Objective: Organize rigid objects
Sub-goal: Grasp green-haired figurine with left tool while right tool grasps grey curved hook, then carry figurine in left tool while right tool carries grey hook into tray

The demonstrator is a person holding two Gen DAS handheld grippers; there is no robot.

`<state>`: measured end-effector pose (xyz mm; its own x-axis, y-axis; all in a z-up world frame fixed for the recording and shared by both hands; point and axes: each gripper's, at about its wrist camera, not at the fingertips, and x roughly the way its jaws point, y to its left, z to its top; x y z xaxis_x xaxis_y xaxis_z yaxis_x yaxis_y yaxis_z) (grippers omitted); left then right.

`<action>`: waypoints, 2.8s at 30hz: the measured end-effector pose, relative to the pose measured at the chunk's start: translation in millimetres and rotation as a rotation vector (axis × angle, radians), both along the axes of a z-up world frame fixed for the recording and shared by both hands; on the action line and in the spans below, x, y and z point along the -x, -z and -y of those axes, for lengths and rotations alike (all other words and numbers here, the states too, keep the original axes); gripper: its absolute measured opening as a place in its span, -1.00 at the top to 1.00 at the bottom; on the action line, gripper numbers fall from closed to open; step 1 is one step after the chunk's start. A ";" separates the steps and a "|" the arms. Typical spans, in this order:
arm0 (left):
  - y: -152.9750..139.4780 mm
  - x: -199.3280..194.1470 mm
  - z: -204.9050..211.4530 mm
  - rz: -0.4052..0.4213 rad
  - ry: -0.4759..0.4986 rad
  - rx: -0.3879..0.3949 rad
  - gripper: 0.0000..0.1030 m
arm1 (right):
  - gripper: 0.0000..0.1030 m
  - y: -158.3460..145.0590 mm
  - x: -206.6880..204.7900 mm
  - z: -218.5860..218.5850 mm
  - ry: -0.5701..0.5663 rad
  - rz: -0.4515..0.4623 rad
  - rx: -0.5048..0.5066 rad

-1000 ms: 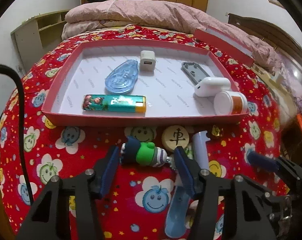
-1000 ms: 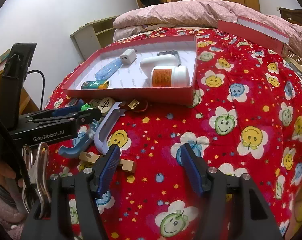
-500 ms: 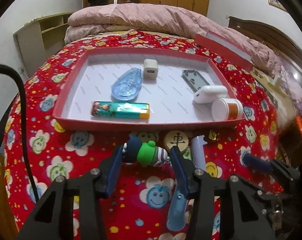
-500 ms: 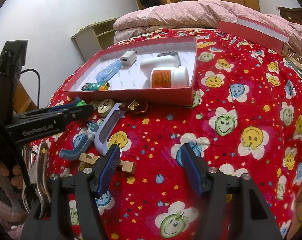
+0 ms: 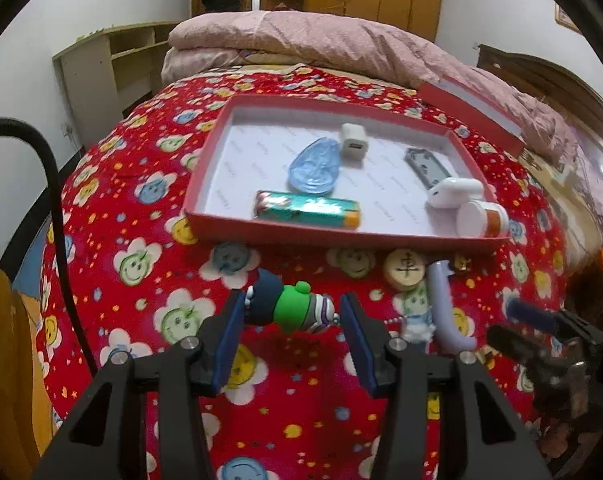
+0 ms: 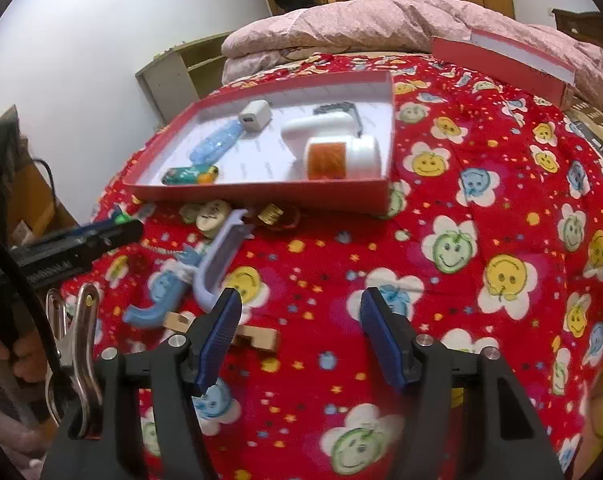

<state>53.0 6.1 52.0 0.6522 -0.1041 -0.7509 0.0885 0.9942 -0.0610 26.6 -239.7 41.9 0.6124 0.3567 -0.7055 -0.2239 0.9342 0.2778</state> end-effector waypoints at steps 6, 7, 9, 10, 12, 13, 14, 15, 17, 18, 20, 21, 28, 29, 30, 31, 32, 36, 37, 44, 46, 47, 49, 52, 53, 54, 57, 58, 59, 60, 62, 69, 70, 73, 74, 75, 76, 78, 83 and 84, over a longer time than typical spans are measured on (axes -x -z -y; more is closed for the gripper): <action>6.8 -2.1 -15.7 -0.009 -0.050 -0.023 0.01 | -0.16 -15.8 5.9 -18.5 -0.074 0.063 0.006; 7.1 -1.7 -18.9 -0.008 -0.058 -0.016 0.01 | -0.12 -15.3 5.8 -22.0 -0.090 0.062 0.008; 7.5 -0.4 -26.1 -0.009 -0.069 0.006 0.01 | 0.02 -12.4 3.1 -31.4 -0.123 0.042 0.027; 7.7 -0.6 -28.3 -0.008 -0.072 0.008 0.01 | 0.06 -11.4 1.9 -34.9 -0.133 0.035 0.036; 7.4 -0.5 -32.7 -0.005 -0.078 0.014 0.01 | 0.13 -10.3 -1.1 -41.5 -0.146 0.026 0.044; 7.6 -0.2 -34.5 -0.005 -0.079 0.019 0.01 | 0.14 -10.5 -2.6 -44.7 -0.150 0.024 0.048; 7.9 -0.1 -35.5 -0.005 -0.079 0.025 0.01 | 0.17 -9.6 -3.4 -46.4 -0.151 0.023 0.057; 8.1 -0.2 -36.0 -0.005 -0.079 0.028 0.01 | 0.20 -8.7 -3.7 -47.6 -0.152 0.021 0.067; 8.6 -0.1 -35.8 -0.004 -0.079 0.029 0.01 | 0.25 -5.2 -5.6 -50.9 -0.159 0.010 0.080; 9.1 -0.1 -35.7 -0.005 -0.078 0.030 0.01 | 0.25 -3.0 -6.7 -52.2 -0.165 0.001 0.079; 9.8 -0.5 -34.6 -0.009 -0.072 0.034 0.01 | 0.25 -0.4 -8.0 -53.4 -0.177 -0.013 0.058; 10.2 -0.6 -33.0 -0.011 -0.068 0.033 0.01 | 0.25 0.8 -8.7 -54.4 -0.180 -0.019 0.052; 9.4 -1.0 -21.3 -0.009 -0.030 0.025 0.01 | 0.56 4.2 -15.3 -56.7 -0.159 -0.008 0.102; 9.1 -1.1 -20.5 -0.009 -0.027 0.025 0.01 | 0.58 4.3 -16.1 -56.0 -0.159 -0.007 0.101; 8.9 -1.4 -20.1 -0.010 -0.024 0.027 0.01 | 0.66 4.3 -16.4 -55.1 -0.158 -0.007 0.100; 8.3 -1.6 -19.4 -0.010 -0.022 0.029 0.01 | 0.67 4.4 -16.5 -54.2 -0.152 -0.006 0.104; 8.1 -1.5 -19.2 -0.010 -0.021 0.032 0.01 | 0.67 3.9 -16.3 -53.5 -0.153 -0.005 0.102; 4.6 -1.2 -17.9 -0.007 -0.013 0.049 0.01 | 0.67 -1.6 -11.5 -51.6 -0.161 0.019 0.093; 3.5 -1.5 -17.4 -0.007 -0.011 0.051 0.01 | 0.67 -3.3 -10.3 -51.6 -0.163 0.026 0.094; -8.1 -6.3 -13.1 0.001 -0.004 0.073 0.01 | 0.67 -16.9 -1.9 -50.6 -0.196 0.085 0.079; -10.9 -7.5 -11.3 0.002 -0.003 0.077 0.01 | 0.67 -18.7 -2.7 -51.0 -0.196 0.091 0.079; -12.6 -7.2 -10.3 0.004 -0.002 0.078 0.01 | 0.67 -19.6 -2.8 -50.8 -0.193 0.095 0.078; -16.1 -5.1 -9.1 0.011 0.002 0.079 0.01 | 0.67 -21.8 -1.7 -50.3 -0.186 0.101 0.075; -20.2 -5.2 -5.8 0.021 0.004 0.065 0.01 | 0.67 -24.8 1.1 -48.6 -0.188 0.116 0.066; -22.4 -5.9 -5.0 0.023 0.001 0.068 0.01 | 0.67 -25.7 1.2 -47.8 -0.188 0.118 0.063; -24.2 -6.7 -4.8 0.025 0.001 0.072 0.01 | 0.67 -26.5 1.1 -47.1 -0.189 0.119 0.061; -33.5 -9.1 -3.2 0.045 0.004 0.078 0.01 | 0.67 -31.8 -0.3 -45.0 -0.188 0.138 0.064; -36.7 -9.9 -2.9 0.054 0.003 0.075 0.01 | 0.67 -34.5 -1.6 -43.9 -0.185 0.145 0.062; -41.0 -11.0 -2.8 0.066 0.004 0.074 0.01 | 0.67 -36.7 -2.7 -42.8 -0.182 0.150 0.058; -45.7 -12.2 -2.8 0.078 0.005 0.074 0.01 | 0.67 -39.0 -4.3 -42.0 -0.180 0.155 0.053; -53.7 -15.5 -3.0 0.096 0.005 0.076 0.01 | 0.67 -44.1 -8.8 -41.2 -0.179 0.162 0.048; -71.8 -35.8 -2.3 0.113 0.001 0.079 0.01 | 0.67 -64.5 -23.3 -38.3 -0.169 0.204 0.046; -75.4 -40.0 -1.9 0.116 0.002 0.088 0.01 | 0.67 -67.2 -25.4 -37.5 -0.167 0.208 0.046; -82.7 -50.0 0.4 0.132 0.001 0.085 0.01 | 0.67 -74.3 -34.1 -35.6 -0.161 0.221 0.057; -85.1 -54.5 2.5 0.136 0.002 0.081 0.01 | 0.67 -76.0 -39.2 -34.0 -0.159 0.220 0.055; -86.0 -57.8 3.8 0.137 0.002 0.082 0.01 | 0.67 -76.7 -42.8 -32.9 -0.156 0.217 0.051; -86.8 -61.3 5.0 0.137 0.002 0.083 0.01 | 0.67 -77.1 -46.6 -31.8 -0.152 0.213 0.047; -85.2 -69.2 8.8 0.133 0.007 0.082 0.01 | 0.67 -77.0 -55.7 -29.7 -0.139 0.209 0.047; -70.4 -87.6 17.6 0.104 0.001 0.062 0.01 | 0.67 -75.2 -75.0 -26.8 -0.120 0.205 0.055; -66.4 -91.4 18.9 0.095 0.001 0.061 0.01 | 0.67 -74.7 -77.9 -26.2 -0.118 0.206 0.054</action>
<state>144.3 -12.8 118.4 0.7200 -0.1484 -0.6779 0.0978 0.9888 -0.1127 104.4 -213.5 116.6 0.7018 0.3993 -0.5899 -0.3788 0.9105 0.1657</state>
